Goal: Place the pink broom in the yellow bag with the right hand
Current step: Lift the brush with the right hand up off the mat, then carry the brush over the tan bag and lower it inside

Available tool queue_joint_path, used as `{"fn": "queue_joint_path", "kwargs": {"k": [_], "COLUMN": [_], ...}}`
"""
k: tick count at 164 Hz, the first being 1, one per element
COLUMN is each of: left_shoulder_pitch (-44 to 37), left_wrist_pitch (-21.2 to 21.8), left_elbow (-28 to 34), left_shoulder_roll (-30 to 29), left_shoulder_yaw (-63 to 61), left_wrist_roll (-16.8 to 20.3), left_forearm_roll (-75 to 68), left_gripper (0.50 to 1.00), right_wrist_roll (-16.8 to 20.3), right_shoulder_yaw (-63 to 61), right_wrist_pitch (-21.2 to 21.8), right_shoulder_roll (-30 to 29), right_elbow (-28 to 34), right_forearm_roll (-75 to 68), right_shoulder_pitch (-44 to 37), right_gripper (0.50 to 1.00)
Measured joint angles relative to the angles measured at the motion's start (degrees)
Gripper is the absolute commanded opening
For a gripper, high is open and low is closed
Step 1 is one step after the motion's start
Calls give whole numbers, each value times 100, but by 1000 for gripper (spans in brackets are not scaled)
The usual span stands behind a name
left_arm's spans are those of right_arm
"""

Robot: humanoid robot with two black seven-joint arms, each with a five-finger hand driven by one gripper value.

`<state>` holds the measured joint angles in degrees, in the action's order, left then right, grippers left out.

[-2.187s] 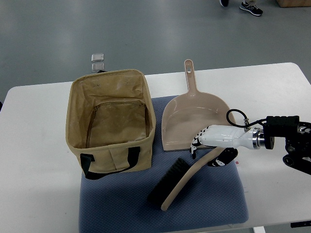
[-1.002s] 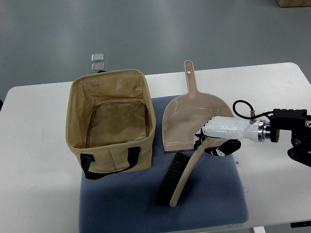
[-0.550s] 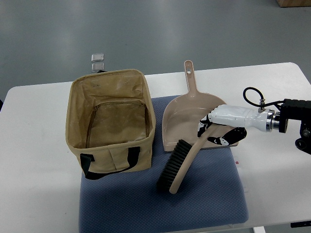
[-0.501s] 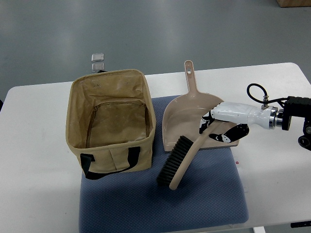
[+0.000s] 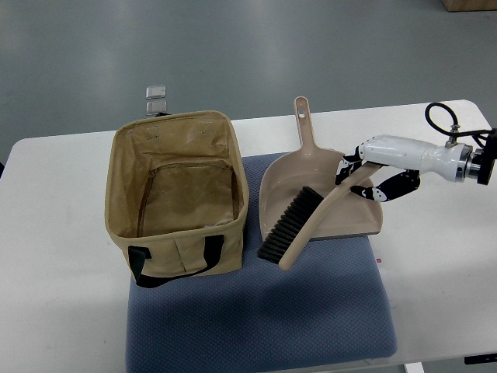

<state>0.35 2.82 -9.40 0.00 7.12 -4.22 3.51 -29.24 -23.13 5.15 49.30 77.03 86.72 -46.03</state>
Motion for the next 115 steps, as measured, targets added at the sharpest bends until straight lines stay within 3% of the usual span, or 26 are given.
{"fn": "queue_joint_path", "kwargs": {"k": [66,95,115], "left_shoulder_pitch": [0,0,1], "left_wrist_pitch": [-1,-2,-2], "left_elbow": [0,0,0], "left_shoulder_roll": [0,0,0], "left_shoulder_yaw": [-1,-1,-1], "left_wrist_roll": [0,0,0], "left_forearm_roll": [0,0,0], "left_gripper": [1000,1000,1000], "right_wrist_roll": [4,78,191], "right_shoulder_yaw": [-534,-659,-605], "right_wrist_pitch": [904,1164,1183], "right_shoulder_roll": [381,226,-270], "right_elbow": [-395,-527,-671], "right_forearm_roll": [-583,-577,-501], "right_shoulder_pitch": [-1229,-1887,-2296], "right_gripper": [517,519,519]}}
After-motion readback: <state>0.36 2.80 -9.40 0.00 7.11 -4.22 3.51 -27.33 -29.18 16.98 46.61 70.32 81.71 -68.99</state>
